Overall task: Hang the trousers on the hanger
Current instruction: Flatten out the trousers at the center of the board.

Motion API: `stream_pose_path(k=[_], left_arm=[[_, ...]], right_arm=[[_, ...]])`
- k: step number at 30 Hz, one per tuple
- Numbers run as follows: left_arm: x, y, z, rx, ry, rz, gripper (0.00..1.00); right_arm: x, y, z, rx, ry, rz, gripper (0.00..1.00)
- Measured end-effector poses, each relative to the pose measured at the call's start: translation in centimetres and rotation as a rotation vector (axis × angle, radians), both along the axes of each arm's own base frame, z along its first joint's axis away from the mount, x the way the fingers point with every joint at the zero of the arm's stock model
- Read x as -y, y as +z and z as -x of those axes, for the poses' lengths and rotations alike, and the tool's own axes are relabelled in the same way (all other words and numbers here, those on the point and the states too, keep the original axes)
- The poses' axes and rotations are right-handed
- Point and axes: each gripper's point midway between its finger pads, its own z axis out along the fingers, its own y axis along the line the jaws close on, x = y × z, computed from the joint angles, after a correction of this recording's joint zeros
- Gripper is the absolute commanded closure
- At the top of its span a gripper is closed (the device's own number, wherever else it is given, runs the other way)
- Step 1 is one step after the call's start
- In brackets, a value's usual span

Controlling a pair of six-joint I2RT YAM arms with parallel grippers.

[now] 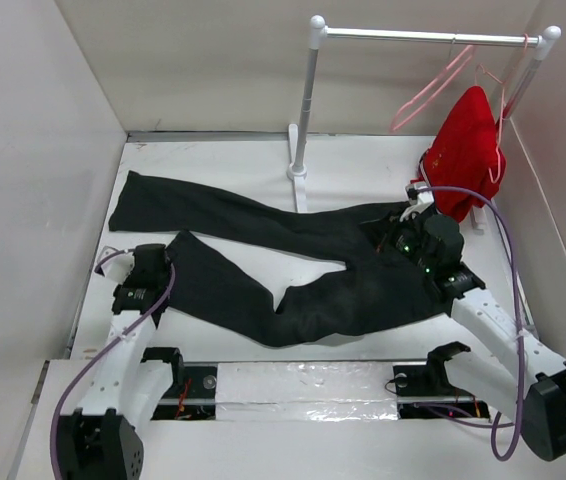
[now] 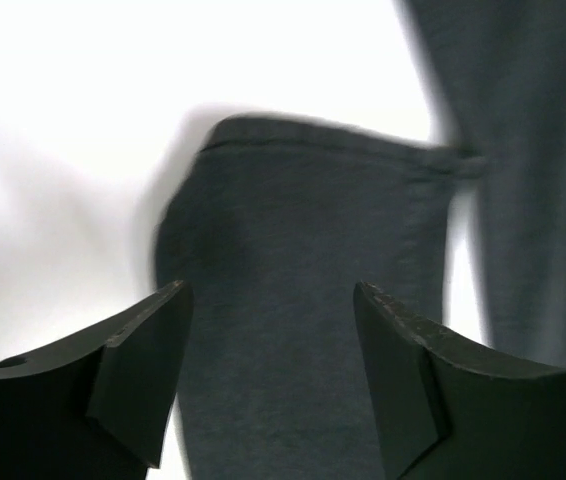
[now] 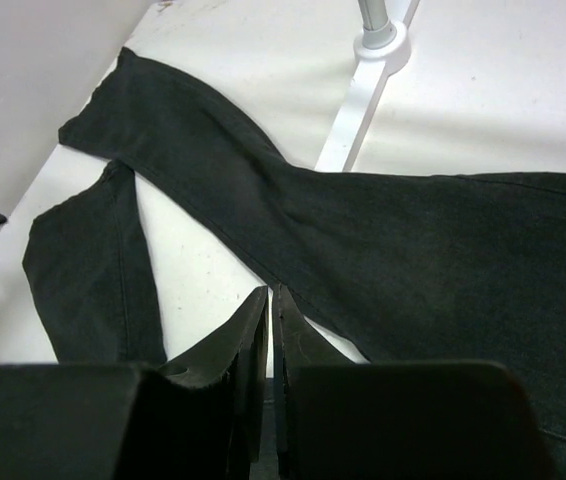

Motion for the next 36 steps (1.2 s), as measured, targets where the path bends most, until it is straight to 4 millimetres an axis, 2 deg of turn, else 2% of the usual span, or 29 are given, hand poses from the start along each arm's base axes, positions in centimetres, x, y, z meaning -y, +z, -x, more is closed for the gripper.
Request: stream_pose_path(k=[5,11,15,20,22,23,24,25,29,32,36], left_arm=[[-0.2,-3.1,1.5,-0.162,0.031,0.031,0.42],[0.5,-3.2,1.8,-0.163,0.019,0.074,0.46],[0.9,-3.7,1.8,-0.21,0.009,0.087,0.41],[1.2,-5.1,1.9,-0.295,0.005,0.108,0.4],[1.2,-5.6,1.9,-0.324,0.005,0.113,0.43],[1.3,-6.0,1.9,-0.334,0.002,0.118,0.46],[1.5,-6.2,1.7,-0.34,-0.002,0.124,0.64],[1.6,-6.4,1.4,-0.338,-0.004,0.133,0.72],[1.8,-6.7,-0.2,-0.302,-0.017,0.137,0.99],[1.5,-6.4,-1.6,-0.293,-0.019,0.122,1.0],[1.1,-5.0,-4.2,-0.263,-0.031,0.095,1.0]], right_arm=[[0.2,0.4,0.1,0.013,-0.003,-0.004,0.88],[0.8,-0.2,-0.3,-0.002,-0.005,-0.004,0.88],[1.5,-1.1,-0.6,-0.028,-0.012,-0.006,0.88],[2.3,-1.4,-0.8,-0.038,-0.025,-0.011,0.88],[2.5,-1.5,-0.9,-0.042,-0.025,-0.013,0.87],[2.5,-1.6,-0.9,-0.044,-0.024,-0.013,0.87],[2.6,-1.7,-0.9,-0.047,-0.024,-0.015,0.87],[2.6,-1.8,-0.9,-0.051,-0.022,-0.016,0.87],[2.4,-2.1,-1.0,-0.059,-0.007,-0.018,0.87],[2.2,-2.6,-1.0,-0.075,0.004,-0.017,0.87],[2.4,-2.9,-1.1,-0.082,-0.003,-0.016,0.87]])
